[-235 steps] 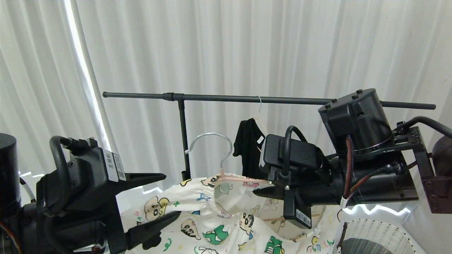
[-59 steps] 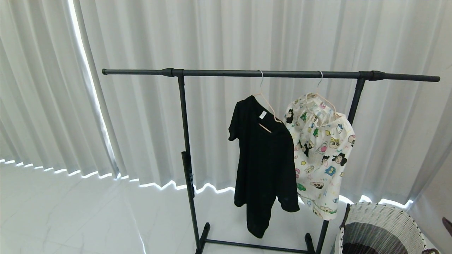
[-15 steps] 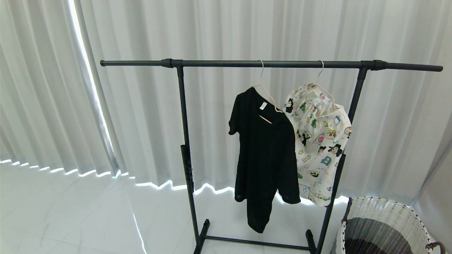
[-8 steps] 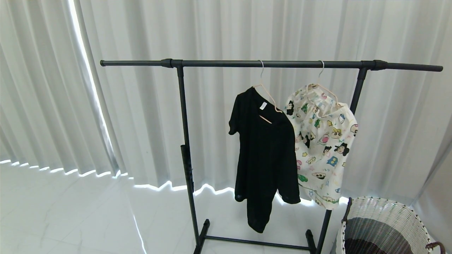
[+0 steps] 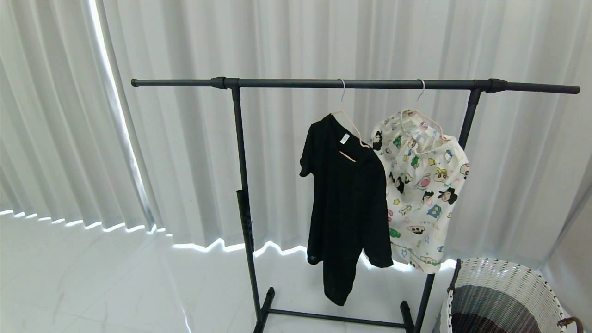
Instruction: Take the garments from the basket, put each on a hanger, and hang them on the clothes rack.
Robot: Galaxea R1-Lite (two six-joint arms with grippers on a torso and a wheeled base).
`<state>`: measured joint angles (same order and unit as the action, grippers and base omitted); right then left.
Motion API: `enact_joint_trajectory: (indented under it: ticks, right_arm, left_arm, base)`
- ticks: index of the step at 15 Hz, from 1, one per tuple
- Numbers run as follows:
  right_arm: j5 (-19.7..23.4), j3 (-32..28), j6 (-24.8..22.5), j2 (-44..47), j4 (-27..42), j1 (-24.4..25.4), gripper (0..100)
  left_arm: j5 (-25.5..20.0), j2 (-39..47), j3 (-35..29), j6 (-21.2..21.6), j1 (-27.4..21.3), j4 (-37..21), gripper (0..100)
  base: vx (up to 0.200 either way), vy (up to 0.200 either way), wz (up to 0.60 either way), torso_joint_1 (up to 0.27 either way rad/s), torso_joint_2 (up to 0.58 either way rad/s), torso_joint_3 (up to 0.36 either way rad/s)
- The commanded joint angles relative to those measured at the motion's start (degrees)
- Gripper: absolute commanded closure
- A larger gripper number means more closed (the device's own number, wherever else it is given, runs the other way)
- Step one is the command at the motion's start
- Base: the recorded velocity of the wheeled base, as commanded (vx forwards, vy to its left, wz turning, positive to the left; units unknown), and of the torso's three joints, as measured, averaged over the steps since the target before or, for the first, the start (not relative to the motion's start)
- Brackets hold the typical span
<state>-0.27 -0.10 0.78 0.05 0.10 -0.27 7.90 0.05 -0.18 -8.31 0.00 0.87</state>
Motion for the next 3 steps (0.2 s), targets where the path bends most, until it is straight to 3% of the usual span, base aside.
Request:
enact_joint_trajectory:
  ticks: [1, 3]
  right_arm:
    - [0.0, 0.0, -0.1, 0.0, 0.0, 0.0, 0]
    - [0.0, 0.0, -0.3, 0.0, 0.0, 0.0, 0]
  left_arm:
    - [0.0, 0.0, 0.0, 0.0, 0.0, 0.0, 0]
    - [0.1, 0.0, 0.0, 0.0, 0.0, -0.1, 0]
  base:
    - [0.0, 0.0, 0.0, 0.0, 0.0, 0.0]
    - [0.0, 0.0, 0.0, 0.0, 0.0, 0.0]
